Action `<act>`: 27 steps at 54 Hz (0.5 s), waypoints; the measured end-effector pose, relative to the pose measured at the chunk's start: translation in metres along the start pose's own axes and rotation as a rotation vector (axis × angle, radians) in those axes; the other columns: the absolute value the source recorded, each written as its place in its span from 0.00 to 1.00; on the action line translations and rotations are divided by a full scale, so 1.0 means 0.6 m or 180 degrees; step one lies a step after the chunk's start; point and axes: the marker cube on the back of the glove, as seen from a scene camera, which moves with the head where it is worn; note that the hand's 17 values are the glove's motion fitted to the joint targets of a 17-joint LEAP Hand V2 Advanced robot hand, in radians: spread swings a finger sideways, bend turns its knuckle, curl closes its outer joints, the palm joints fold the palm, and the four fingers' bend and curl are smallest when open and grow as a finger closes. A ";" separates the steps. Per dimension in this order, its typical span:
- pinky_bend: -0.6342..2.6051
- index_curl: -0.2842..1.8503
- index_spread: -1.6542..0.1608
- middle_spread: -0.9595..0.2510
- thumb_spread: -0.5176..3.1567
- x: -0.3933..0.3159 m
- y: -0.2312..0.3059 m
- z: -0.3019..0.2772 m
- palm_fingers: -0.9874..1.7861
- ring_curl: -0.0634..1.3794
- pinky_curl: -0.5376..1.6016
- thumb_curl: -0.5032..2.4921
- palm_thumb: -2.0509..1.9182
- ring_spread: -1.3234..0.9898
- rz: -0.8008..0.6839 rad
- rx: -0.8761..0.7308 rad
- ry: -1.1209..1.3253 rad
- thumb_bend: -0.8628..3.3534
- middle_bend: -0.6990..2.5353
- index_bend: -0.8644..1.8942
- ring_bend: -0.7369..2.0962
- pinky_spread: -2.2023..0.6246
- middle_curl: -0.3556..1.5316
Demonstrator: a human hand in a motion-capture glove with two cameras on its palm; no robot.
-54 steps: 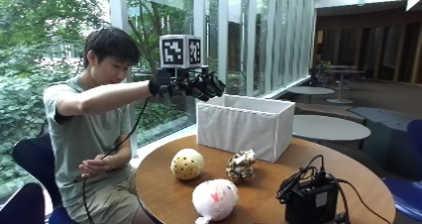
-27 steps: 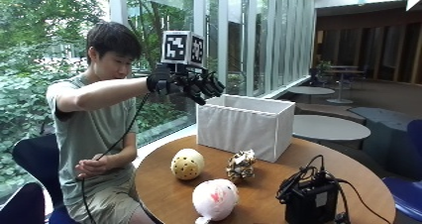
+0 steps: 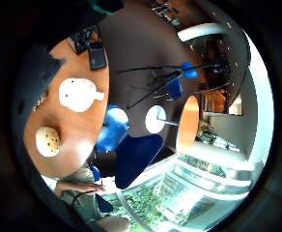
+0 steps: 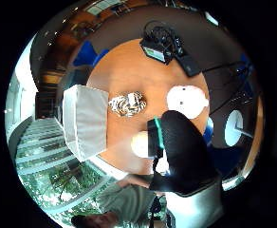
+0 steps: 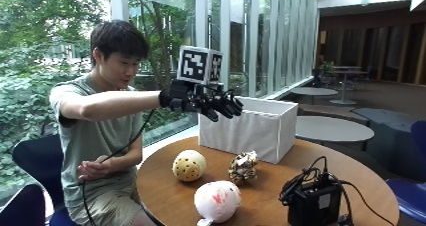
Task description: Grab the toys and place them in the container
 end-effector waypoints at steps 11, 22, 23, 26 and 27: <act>0.42 0.23 0.77 0.66 0.54 -0.007 -0.044 0.038 0.29 0.23 0.43 0.26 0.52 0.54 -0.0080 -0.0078 0.0031 0.21 0.26 0.35 0.36 0.78 0.35; 0.44 0.22 0.78 0.68 0.52 -0.003 -0.091 0.103 0.28 0.24 0.43 0.26 0.51 0.54 0.0108 -0.0304 -0.0150 0.20 0.25 0.34 0.36 0.78 0.34; 0.45 0.22 0.78 0.68 0.51 -0.002 -0.095 0.114 0.28 0.24 0.43 0.26 0.51 0.54 0.0120 -0.0340 -0.0152 0.20 0.25 0.34 0.35 0.79 0.34; 0.47 0.21 0.78 0.68 0.51 -0.003 -0.104 0.146 0.28 0.24 0.44 0.26 0.51 0.55 0.0157 -0.0461 -0.0143 0.20 0.25 0.34 0.35 0.79 0.33; 0.49 0.21 0.77 0.69 0.50 -0.003 -0.107 0.157 0.28 0.24 0.45 0.26 0.51 0.55 0.0172 -0.0505 -0.0135 0.20 0.25 0.34 0.34 0.79 0.33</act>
